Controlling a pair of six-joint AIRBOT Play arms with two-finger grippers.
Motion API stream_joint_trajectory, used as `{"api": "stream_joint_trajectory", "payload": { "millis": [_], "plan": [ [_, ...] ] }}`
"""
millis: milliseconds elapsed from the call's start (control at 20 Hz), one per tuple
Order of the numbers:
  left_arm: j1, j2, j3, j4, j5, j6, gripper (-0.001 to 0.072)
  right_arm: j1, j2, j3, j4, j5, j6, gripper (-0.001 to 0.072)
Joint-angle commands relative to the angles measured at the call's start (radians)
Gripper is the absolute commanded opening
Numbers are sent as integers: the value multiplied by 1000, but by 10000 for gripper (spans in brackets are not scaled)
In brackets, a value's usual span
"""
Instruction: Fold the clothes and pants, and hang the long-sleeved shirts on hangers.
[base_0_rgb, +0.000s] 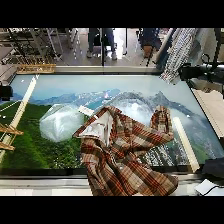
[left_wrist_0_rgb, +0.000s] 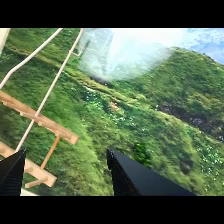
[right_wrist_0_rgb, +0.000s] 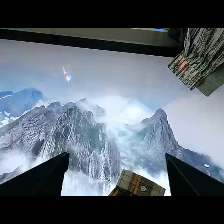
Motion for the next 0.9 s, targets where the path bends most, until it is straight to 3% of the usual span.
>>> {"api": "stream_joint_trajectory", "payload": {
  "millis": [0,700,850],
  "plan": [
    [0,0,0,0,0,0,537,1,0,0,0,0,0,695],
    [11,-1,0,0,0,0,537,1,-1,0,3,-4,5,695],
    [11,-1,0,0,5,0,537,1,0,0,61,-43,5,695]
  ]
}}
